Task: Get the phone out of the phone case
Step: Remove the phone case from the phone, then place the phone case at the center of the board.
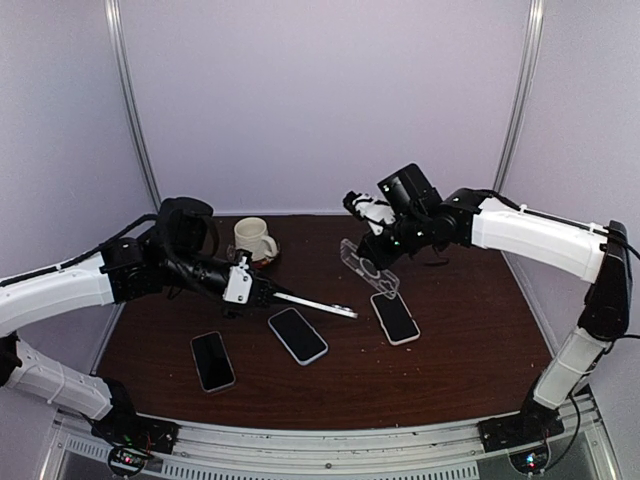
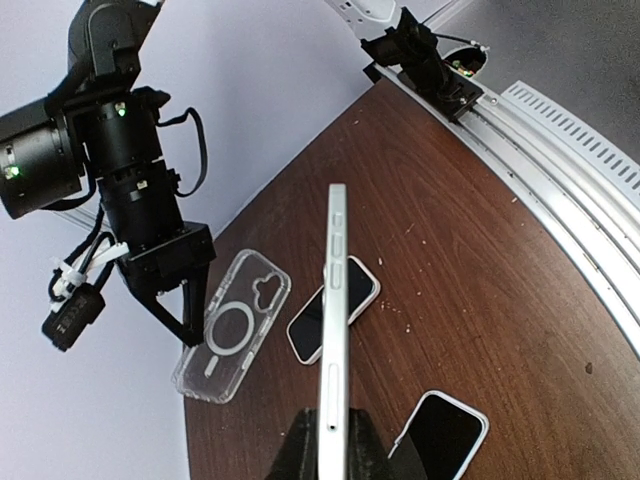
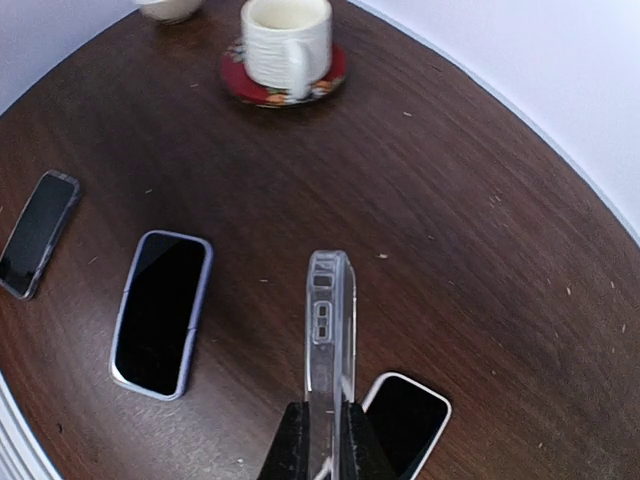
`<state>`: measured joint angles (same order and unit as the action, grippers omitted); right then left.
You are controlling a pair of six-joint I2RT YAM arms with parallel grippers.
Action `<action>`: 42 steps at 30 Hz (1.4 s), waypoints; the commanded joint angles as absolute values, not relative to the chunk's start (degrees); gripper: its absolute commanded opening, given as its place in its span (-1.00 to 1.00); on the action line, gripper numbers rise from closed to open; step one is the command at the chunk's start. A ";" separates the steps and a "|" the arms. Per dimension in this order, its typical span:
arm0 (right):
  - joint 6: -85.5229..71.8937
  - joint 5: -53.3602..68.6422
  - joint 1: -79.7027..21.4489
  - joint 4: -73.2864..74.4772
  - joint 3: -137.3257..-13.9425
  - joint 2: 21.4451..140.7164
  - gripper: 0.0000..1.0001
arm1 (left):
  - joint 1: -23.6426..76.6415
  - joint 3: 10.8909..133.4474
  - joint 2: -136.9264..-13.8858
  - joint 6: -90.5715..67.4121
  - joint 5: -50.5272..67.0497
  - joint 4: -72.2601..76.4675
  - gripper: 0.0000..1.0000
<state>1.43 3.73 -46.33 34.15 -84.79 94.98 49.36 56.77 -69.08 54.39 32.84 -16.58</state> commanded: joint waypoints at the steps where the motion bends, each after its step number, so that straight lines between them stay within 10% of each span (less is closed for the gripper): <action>1: -3.19 8.53 -36.99 30.12 -80.29 91.98 -0.82 | 49.57 57.08 -69.67 54.46 33.45 -13.13 -1.00; 13: -10.62 23.47 -13.88 24.65 -65.90 93.29 -0.77 | 49.56 57.46 -71.36 52.73 35.90 -13.02 -1.00; 24: -10.78 13.54 -11.44 32.10 -63.47 86.06 0.02 | 45.23 58.06 -75.38 43.19 44.00 -6.20 -1.00; 33: -13.41 7.95 -23.70 40.15 -63.88 67.86 0.23 | 43.61 63.65 -81.69 39.33 48.51 -11.32 -1.00; 42: -15.61 9.04 -52.43 42.85 -66.94 59.66 0.99 | 44.78 67.38 -85.19 28.23 56.69 -11.45 -1.00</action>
<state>-14.85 12.60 -42.26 39.64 -63.86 60.36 44.01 62.52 -82.46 37.30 48.47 -15.07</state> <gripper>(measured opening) 0.983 0.073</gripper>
